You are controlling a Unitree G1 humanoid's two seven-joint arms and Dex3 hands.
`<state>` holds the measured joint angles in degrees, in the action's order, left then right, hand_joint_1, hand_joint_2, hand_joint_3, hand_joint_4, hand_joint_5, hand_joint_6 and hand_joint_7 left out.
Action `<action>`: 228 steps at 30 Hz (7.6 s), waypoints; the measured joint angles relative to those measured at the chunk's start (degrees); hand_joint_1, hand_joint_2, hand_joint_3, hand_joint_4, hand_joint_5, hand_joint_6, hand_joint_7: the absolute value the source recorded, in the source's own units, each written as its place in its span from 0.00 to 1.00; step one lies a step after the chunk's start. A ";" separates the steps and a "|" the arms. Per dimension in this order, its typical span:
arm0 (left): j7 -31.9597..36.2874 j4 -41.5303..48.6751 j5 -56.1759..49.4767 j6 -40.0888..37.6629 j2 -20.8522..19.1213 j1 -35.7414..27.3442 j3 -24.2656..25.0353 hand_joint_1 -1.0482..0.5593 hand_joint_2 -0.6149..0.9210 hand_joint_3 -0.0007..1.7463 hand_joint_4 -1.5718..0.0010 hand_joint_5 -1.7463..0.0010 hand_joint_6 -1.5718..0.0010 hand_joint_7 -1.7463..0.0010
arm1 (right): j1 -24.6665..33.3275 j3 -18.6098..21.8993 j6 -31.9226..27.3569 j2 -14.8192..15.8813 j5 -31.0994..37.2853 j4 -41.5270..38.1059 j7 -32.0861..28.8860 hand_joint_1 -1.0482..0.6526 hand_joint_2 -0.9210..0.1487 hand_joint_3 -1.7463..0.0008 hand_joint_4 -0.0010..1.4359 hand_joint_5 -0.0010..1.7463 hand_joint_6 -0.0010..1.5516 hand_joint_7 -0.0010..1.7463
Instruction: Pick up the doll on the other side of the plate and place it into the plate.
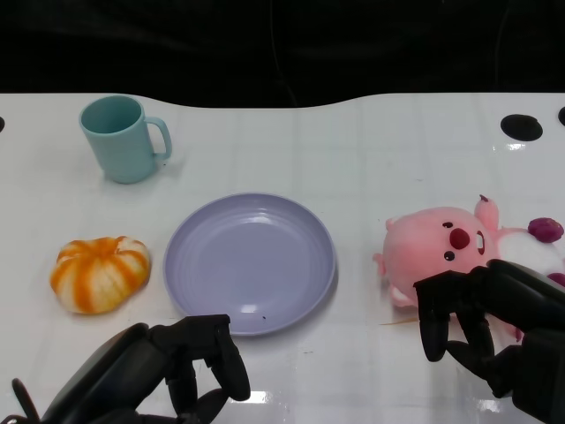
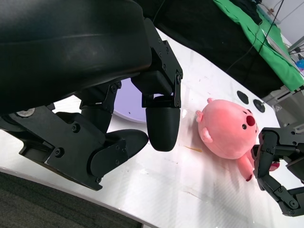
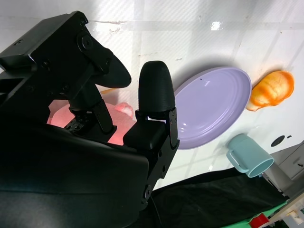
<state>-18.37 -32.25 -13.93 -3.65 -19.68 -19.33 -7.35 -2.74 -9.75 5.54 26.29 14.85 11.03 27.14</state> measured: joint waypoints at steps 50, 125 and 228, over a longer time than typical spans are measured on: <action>0.00 0.12 -0.30 0.00 -0.88 0.07 0.11 0.53 0.81 0.56 0.59 0.02 0.59 0.21 | -2.12 1.97 4.59 -0.50 -4.90 -2.80 -0.12 0.51 0.12 0.82 0.43 0.29 0.42 0.10; 0.00 -2.38 -2.47 -3.10 -0.42 -0.12 -2.04 0.52 0.80 0.56 0.57 0.03 0.58 0.22 | -37.69 -13.90 -3.72 -9.42 22.52 -53.86 -18.78 0.49 0.02 0.90 0.53 0.93 0.70 0.33; 0.79 -1.79 -7.96 -4.07 2.57 0.48 -5.94 0.53 0.78 0.60 0.57 0.04 0.58 0.22 | -46.99 -22.57 1.36 -25.27 23.00 -41.63 -11.00 0.04 0.00 0.83 0.00 0.13 0.05 0.00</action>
<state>-17.57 -34.04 -21.88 -7.72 -17.11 -18.85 -13.29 -49.73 -32.32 6.90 1.01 37.85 -30.59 16.14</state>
